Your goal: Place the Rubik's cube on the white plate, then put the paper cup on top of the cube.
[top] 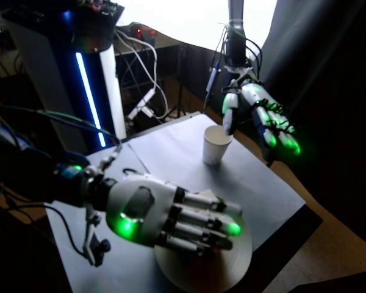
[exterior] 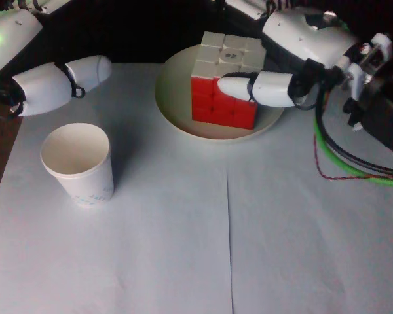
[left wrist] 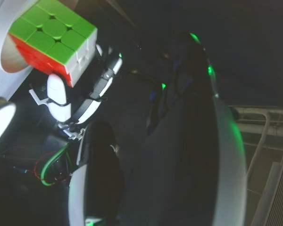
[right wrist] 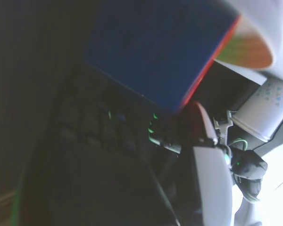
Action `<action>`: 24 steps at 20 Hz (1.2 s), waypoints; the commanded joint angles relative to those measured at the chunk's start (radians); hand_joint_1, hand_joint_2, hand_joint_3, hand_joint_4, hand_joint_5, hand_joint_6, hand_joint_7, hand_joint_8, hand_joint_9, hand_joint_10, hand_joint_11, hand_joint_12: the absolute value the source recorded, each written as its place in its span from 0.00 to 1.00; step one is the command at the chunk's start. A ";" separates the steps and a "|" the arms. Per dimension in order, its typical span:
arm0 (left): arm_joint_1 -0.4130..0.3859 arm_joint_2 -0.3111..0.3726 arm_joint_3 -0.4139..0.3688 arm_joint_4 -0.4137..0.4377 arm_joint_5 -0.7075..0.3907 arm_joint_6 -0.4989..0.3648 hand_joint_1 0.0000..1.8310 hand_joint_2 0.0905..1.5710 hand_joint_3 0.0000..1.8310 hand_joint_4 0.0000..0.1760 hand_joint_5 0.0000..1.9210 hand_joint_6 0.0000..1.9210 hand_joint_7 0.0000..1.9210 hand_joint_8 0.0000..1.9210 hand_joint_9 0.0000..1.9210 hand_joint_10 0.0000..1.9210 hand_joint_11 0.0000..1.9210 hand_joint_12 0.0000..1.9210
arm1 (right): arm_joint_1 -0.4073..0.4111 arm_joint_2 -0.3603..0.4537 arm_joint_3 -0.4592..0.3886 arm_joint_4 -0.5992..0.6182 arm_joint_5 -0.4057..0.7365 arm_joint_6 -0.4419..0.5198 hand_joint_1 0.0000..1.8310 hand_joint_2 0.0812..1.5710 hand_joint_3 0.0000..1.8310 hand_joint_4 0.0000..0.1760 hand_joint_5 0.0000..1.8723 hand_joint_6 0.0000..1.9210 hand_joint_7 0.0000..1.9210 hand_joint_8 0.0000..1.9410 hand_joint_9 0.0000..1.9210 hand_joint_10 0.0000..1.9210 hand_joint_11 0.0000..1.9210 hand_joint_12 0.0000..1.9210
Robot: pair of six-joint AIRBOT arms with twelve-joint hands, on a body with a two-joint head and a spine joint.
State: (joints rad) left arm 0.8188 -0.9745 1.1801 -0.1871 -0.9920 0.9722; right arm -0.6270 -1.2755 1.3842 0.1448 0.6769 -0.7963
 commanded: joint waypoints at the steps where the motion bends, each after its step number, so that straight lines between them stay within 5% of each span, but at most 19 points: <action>1: -0.003 0.001 0.001 -0.004 -0.127 -0.003 0.18 0.84 0.00 0.52 0.05 0.00 0.00 0.00 0.00 0.00 0.00 0.22 | 0.009 0.016 -0.009 0.005 0.137 0.003 0.28 0.73 0.00 0.50 0.00 0.00 0.00 0.00 0.00 0.00 0.00 0.00; 3: -0.001 0.008 -0.005 -0.004 -0.134 -0.003 0.16 0.82 0.00 0.57 0.06 0.00 0.01 0.00 0.00 0.00 0.00 0.19 | 0.002 0.050 -0.042 0.004 0.163 -0.023 0.27 0.71 0.00 0.80 0.00 0.00 0.00 0.00 0.00 0.00 0.00 0.00; 4: 0.002 0.015 -0.010 -0.004 -0.143 -0.003 0.16 0.82 0.00 0.50 0.06 0.00 0.01 0.00 0.00 0.00 0.00 0.20 | 0.002 0.086 -0.084 0.005 0.187 -0.068 0.27 0.70 0.00 0.92 0.00 0.00 0.00 0.00 0.00 0.00 0.00 0.00; 5: 0.004 0.017 -0.012 -0.004 -0.146 -0.003 0.17 0.82 0.00 0.45 0.06 0.00 0.01 0.00 0.00 0.00 0.00 0.21 | -0.001 0.103 -0.104 0.005 0.203 -0.084 0.27 0.68 0.00 0.93 0.00 0.00 0.00 0.00 0.00 0.00 0.00 0.00; 6: 0.006 0.021 -0.015 -0.005 -0.151 -0.003 0.15 0.81 0.00 0.65 0.05 0.00 0.01 0.00 0.00 0.00 0.00 0.21 | -0.008 0.129 -0.133 0.004 0.232 -0.100 0.27 0.69 0.00 0.81 0.00 0.00 0.00 0.00 0.00 0.00 0.00 0.00; 7: 0.008 0.023 -0.018 -0.005 -0.155 -0.003 0.13 0.79 0.00 0.84 0.05 0.00 0.01 0.00 0.00 0.00 0.00 0.28 | -0.022 0.156 -0.162 0.003 0.268 -0.109 0.27 0.70 0.00 0.91 0.00 0.00 0.00 0.00 0.00 0.00 0.00 0.00; 8: 0.011 0.027 -0.022 -0.005 -0.159 -0.003 0.14 0.80 0.00 0.83 0.04 0.00 0.01 0.00 0.00 0.00 0.00 0.25 | -0.041 0.181 -0.186 -0.005 0.301 -0.109 0.27 0.71 0.00 0.59 0.00 0.00 0.00 0.00 0.00 0.00 0.00 0.00; 9: 0.017 0.033 -0.027 -0.005 -0.166 -0.003 0.16 0.80 0.00 0.72 0.04 0.00 0.00 0.00 0.00 0.00 0.00 0.17 | -0.065 0.213 -0.224 -0.019 0.339 -0.109 0.29 0.71 0.00 0.71 0.00 0.00 0.00 0.00 0.00 0.00 0.01 0.00; 10: 0.025 0.041 -0.035 -0.005 -0.177 -0.003 0.22 0.81 0.00 0.51 0.05 0.00 0.02 0.00 0.00 0.00 0.00 0.05 | -0.094 0.241 -0.255 -0.032 0.376 -0.109 0.32 0.72 0.00 0.74 0.00 0.00 0.00 0.00 0.05 0.05 0.00 0.35; 11: 0.034 0.053 -0.047 -0.005 -0.192 -0.003 0.21 0.81 0.00 0.58 0.03 0.00 0.01 0.00 0.00 0.00 0.00 0.12 | -0.132 0.277 -0.292 -0.034 0.419 -0.109 0.31 0.75 0.00 0.43 0.02 0.00 0.03 0.00 0.07 0.14 0.00 0.51; 13: 0.045 0.068 -0.061 -0.004 -0.208 -0.003 0.18 0.80 0.00 0.49 0.03 0.00 0.02 0.00 0.01 0.00 0.00 0.27 | -0.186 0.325 -0.341 -0.048 0.452 -0.109 0.33 0.79 0.00 0.00 0.08 0.03 0.11 0.02 0.02 0.46 0.00 0.79; 14: 0.052 0.076 -0.068 -0.003 -0.216 -0.003 0.18 0.80 0.00 0.47 0.03 0.00 0.01 0.00 0.00 0.00 0.00 0.22 | -0.205 0.339 -0.356 -0.054 0.454 -0.109 0.39 0.80 0.01 0.00 0.11 0.04 0.14 0.03 0.04 0.49 0.00 0.80; 15: 0.063 0.090 -0.080 -0.003 -0.231 -0.003 0.18 0.80 0.00 0.50 0.02 0.00 0.00 0.00 0.00 0.00 0.00 0.09 | -0.233 0.360 -0.379 -0.063 0.456 -0.109 0.46 0.82 0.00 0.00 0.13 0.20 0.21 0.13 0.09 0.57 0.00 0.85; 17: 0.085 0.108 -0.097 -0.002 -0.255 -0.003 0.18 0.77 0.00 0.51 0.02 0.00 0.01 0.00 0.00 0.00 0.00 0.16 | -0.287 0.391 -0.417 -0.069 0.461 -0.110 0.50 0.81 0.00 0.00 0.11 0.51 0.19 0.49 0.16 0.67 0.06 0.88; 18: 0.095 0.115 -0.105 0.001 -0.258 -0.003 0.15 0.76 0.00 0.42 0.04 0.00 0.03 0.00 0.03 0.01 0.00 0.28 | -0.309 0.400 -0.427 -0.069 0.462 -0.110 0.56 0.87 0.00 0.00 0.22 0.87 0.31 0.80 0.22 0.79 0.06 0.97; 21: 0.095 0.115 -0.105 0.001 -0.258 -0.003 0.17 0.73 0.00 0.29 0.02 0.00 0.03 0.00 0.04 0.00 0.00 0.35 | -0.309 0.400 -0.427 -0.069 0.462 -0.110 0.58 0.89 0.00 0.00 0.20 0.90 0.32 0.88 0.17 0.82 0.01 1.00; 24: 0.120 0.132 -0.125 0.010 -0.264 -0.003 0.18 0.68 0.00 0.44 0.01 0.00 0.02 0.00 0.04 0.00 0.00 0.38 | -0.345 0.410 -0.441 -0.056 0.462 -0.110 0.56 0.90 0.00 0.00 0.19 0.92 0.31 0.89 0.14 0.80 0.00 0.97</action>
State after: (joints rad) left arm 0.9493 -0.8452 1.0512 -0.1741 -1.1278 0.9722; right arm -0.9825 -0.8658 0.9440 0.0837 1.0233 -0.9070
